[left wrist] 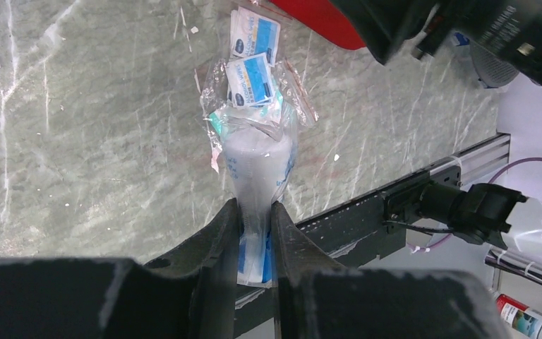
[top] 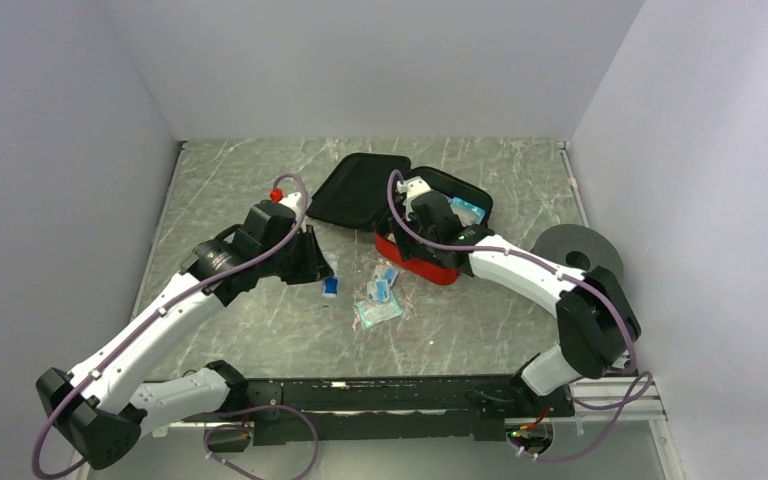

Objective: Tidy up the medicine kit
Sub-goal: Move the medicine box to the center of the board.

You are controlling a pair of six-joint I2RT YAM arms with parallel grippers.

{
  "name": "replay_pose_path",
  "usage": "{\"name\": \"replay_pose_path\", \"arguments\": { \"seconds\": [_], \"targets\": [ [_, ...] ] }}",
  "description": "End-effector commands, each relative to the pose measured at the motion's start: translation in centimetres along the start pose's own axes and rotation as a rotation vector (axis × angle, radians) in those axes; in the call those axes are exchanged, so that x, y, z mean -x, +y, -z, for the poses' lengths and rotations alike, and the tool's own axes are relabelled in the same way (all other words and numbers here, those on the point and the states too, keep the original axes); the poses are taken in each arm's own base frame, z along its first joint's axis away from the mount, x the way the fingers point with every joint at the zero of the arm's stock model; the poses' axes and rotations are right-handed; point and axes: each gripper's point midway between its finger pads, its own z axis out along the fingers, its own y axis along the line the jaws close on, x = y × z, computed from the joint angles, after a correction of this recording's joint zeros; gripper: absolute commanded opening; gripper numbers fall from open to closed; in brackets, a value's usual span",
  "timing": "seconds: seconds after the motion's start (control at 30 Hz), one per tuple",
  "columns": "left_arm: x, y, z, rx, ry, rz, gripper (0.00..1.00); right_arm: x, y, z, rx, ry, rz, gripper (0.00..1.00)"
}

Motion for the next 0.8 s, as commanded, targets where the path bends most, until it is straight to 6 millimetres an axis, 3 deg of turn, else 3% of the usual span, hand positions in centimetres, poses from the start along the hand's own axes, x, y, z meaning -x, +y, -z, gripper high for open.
{"name": "replay_pose_path", "arguments": {
  "seconds": [0.0, 0.33, 0.63, 0.7, 0.77],
  "targets": [
    [-0.3, -0.2, 1.5, -0.030, -0.023, -0.023, 0.05, 2.5, 0.1, -1.7, 0.027, -0.053, 0.039, 0.60],
    [-0.7, 0.5, 3.1, -0.030, -0.056, -0.037, 0.05, 0.7, 0.8, -4.1, 0.068, 0.014, 0.062, 0.37],
    [-1.0, 1.0, 3.3, -0.019, -0.059, -0.046, 0.05, -0.7, 1.8, -4.5, 0.131, 0.042, 0.083, 0.11],
    [-1.1, 1.1, 3.3, -0.016, -0.059, -0.048, 0.05, -0.9, 2.0, -4.5, 0.138, 0.047, 0.085, 0.00],
    [-1.1, 1.1, 3.3, -0.017, -0.061, -0.047, 0.04, -1.1, 2.1, -4.5, 0.143, 0.050, 0.084, 0.00]
  ]
}}
